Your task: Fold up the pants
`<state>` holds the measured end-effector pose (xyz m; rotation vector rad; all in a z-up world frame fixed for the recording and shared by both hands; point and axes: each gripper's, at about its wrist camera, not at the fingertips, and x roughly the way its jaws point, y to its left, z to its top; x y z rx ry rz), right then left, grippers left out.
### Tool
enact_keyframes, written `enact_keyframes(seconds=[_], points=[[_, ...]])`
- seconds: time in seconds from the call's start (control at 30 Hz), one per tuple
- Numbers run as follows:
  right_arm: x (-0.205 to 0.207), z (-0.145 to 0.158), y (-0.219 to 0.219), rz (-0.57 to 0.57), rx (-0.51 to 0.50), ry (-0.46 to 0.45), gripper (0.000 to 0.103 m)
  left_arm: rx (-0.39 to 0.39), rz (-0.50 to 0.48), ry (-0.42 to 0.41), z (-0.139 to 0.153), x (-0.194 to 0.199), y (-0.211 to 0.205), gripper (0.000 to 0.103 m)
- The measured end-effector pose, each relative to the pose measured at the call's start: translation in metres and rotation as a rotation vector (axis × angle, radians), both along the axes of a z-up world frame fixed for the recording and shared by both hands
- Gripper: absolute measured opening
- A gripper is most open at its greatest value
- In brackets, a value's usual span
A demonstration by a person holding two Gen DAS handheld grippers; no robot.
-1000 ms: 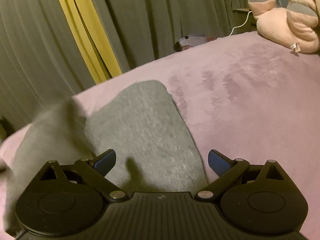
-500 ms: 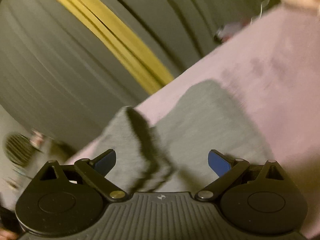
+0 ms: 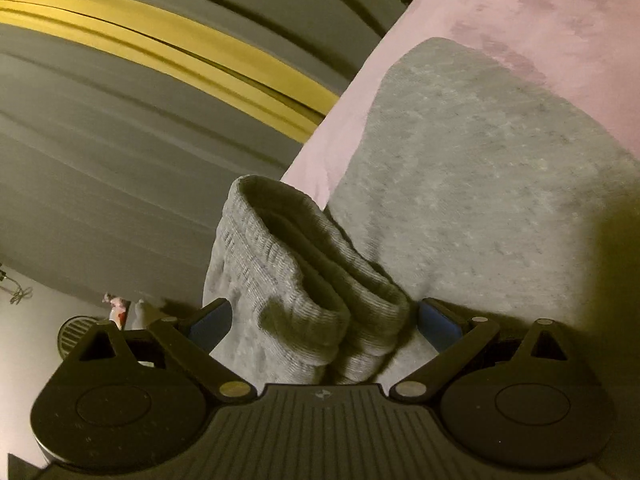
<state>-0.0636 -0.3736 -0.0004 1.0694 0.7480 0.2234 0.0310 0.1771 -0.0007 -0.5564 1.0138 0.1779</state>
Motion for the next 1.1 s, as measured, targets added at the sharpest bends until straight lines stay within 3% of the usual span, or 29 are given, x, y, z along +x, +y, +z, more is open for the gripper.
enact_keyframes(seconds=[0.13,0.23,0.3,0.37,0.47,0.6,0.67,0.73,0.77,0.83,0.93,1.1], points=[[0.001,0.002,0.012,0.011,-0.013,-0.013,0.099,-0.063,0.034,0.015,-0.007,0.001,0.011,0.089],[-0.006,0.001,0.015,-0.007,-0.014,-0.006,0.086,-0.06,0.021,0.01,-0.007,0.002,0.01,0.089],[-0.01,-0.003,0.013,-0.049,-0.007,0.02,0.071,-0.054,0.003,0.014,-0.007,0.005,0.007,0.089],[-0.015,-0.008,0.008,-0.077,0.04,0.029,0.07,-0.052,-0.01,0.016,-0.008,0.006,0.006,0.089],[-0.018,-0.011,0.005,-0.083,0.076,0.039,0.073,-0.061,-0.009,0.013,-0.008,0.006,0.007,0.089],[-0.018,-0.017,0.004,-0.107,0.128,0.018,0.088,-0.05,-0.021,0.018,-0.008,0.007,0.006,0.089],[-0.013,-0.018,0.004,-0.126,0.156,0.017,0.088,-0.036,-0.035,0.016,-0.008,0.008,0.003,0.089],[-0.009,-0.018,0.006,-0.119,0.18,0.013,0.07,-0.03,-0.043,0.013,-0.008,0.008,0.001,0.089],[-0.007,-0.019,0.008,-0.109,0.2,0.015,0.054,-0.031,-0.044,0.011,-0.008,0.008,0.001,0.089],[-0.007,-0.026,0.011,-0.106,0.288,0.007,0.054,-0.036,-0.039,0.009,-0.009,0.007,0.001,0.089],[-0.008,-0.029,0.014,-0.12,0.259,0.026,0.058,-0.036,-0.038,0.009,-0.009,0.007,0.001,0.089],[0.006,-0.023,0.024,-0.106,0.235,0.035,0.075,-0.019,-0.05,0.016,-0.011,0.009,-0.002,0.09]])
